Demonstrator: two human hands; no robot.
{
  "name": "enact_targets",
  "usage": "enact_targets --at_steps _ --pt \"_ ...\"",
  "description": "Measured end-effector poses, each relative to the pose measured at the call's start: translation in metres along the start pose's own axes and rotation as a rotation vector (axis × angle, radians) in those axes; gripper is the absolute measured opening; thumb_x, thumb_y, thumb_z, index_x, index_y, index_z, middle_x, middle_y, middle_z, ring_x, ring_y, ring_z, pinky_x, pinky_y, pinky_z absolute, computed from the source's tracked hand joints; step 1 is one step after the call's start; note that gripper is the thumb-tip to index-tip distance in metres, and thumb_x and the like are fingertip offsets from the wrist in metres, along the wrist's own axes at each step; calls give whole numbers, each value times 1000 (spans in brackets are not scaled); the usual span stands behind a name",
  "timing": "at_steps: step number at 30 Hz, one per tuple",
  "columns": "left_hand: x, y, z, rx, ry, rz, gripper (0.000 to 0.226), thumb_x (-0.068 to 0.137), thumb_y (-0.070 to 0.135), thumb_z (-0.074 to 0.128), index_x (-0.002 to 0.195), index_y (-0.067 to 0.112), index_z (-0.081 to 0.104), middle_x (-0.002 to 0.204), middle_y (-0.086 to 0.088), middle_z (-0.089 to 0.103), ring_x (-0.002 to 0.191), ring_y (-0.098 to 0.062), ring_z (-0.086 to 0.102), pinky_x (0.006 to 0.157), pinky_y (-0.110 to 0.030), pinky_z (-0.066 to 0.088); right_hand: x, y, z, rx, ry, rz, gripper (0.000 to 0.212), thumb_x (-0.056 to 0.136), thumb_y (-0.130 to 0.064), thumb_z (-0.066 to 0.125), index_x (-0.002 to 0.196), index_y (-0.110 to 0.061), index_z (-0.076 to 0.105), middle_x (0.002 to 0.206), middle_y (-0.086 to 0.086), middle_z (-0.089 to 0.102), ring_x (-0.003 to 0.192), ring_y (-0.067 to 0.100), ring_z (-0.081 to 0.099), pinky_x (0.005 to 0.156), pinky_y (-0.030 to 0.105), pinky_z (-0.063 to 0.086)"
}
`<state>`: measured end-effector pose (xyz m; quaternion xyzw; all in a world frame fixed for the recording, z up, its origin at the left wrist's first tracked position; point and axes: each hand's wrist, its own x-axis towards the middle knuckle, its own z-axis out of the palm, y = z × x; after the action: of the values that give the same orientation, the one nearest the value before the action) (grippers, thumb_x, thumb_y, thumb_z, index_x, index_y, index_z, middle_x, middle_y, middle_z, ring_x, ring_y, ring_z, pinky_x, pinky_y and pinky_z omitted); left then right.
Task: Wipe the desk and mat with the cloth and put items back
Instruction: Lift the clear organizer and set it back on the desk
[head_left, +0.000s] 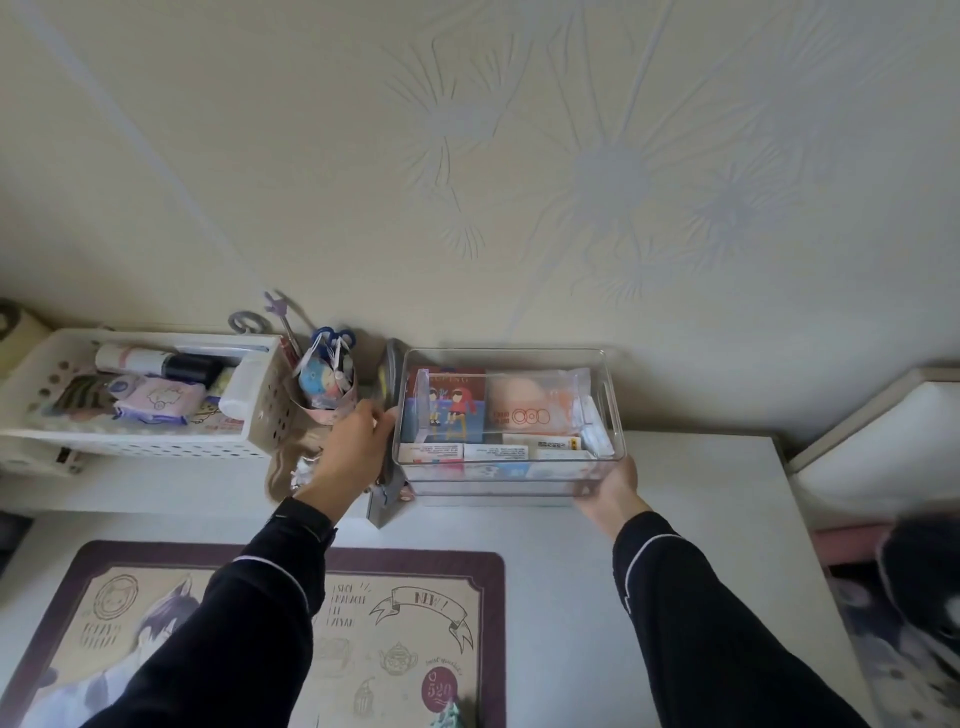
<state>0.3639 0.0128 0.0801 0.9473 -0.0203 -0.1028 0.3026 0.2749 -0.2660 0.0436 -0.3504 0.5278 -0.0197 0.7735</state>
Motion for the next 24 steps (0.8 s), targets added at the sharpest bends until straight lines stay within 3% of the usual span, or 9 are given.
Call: enact_targets --at_steps 2,5,8,10,13,16,20,22,24 --pt "-4 2 -1 -23 22 -38 26 100 32 40 96 8 51 75 -4 57 69 -24 56 56 -31 36 -6 2 4 42 54 -9 23 64 -4 28 64 -14 48 42 0 39 43 18 32 47 23 23" --pt "-18 4 -4 -106 141 -124 25 100 22 36 110 6 53 86 -9 59 71 -25 55 62 -31 39 -8 4 4 90 80 2 25 74 -6 28 62 -13 49 49 3 41 46 18 34 50 25 25" --pt "-43 5 -3 -166 252 -192 19 99 21 36 103 9 50 75 -5 55 62 -19 51 52 -29 33 -10 5 -1 59 34 15 28 80 -8 29 72 -14 55 62 7 49 49 20 38 51 27 38" --pt "-59 3 4 -217 211 -231 18 98 14 36 92 5 51 67 -6 54 66 -29 54 50 -30 32 -13 3 -7 29 -13 29 29 80 -5 29 77 -14 56 72 10 55 56 24 44 67 41 51" --pt "-73 -3 15 -212 68 -306 27 95 5 37 87 -1 61 74 -10 56 79 -34 55 55 -31 31 -15 0 -14 -71 -80 21 23 79 -2 31 73 -14 50 81 12 59 78 33 56 100 62 34" --pt "-81 0 21 -142 47 -263 29 93 4 38 77 2 62 67 -4 54 69 -30 50 50 -30 29 -13 0 -21 -128 -133 25 22 88 -9 35 78 -16 54 87 10 64 92 34 59 107 59 29" --pt "-97 13 30 -178 229 -146 29 97 17 36 77 15 56 68 3 59 61 -20 56 50 -31 41 -4 6 -27 -128 -159 31 20 93 -14 36 87 -17 55 96 7 63 103 31 55 110 61 23" --pt "-101 10 47 -101 118 -152 29 98 14 36 90 10 63 81 -1 65 68 -21 58 57 -31 43 0 8 -29 -118 -160 32 20 94 -15 36 86 -18 54 101 6 62 105 28 54 110 61 21" --pt "-96 1 66 -149 -99 -302 26 97 8 39 95 3 64 84 -6 60 73 -21 54 65 -30 43 2 8 -30 -121 -161 35 21 93 -14 36 81 -18 53 96 5 62 95 25 58 109 61 21"
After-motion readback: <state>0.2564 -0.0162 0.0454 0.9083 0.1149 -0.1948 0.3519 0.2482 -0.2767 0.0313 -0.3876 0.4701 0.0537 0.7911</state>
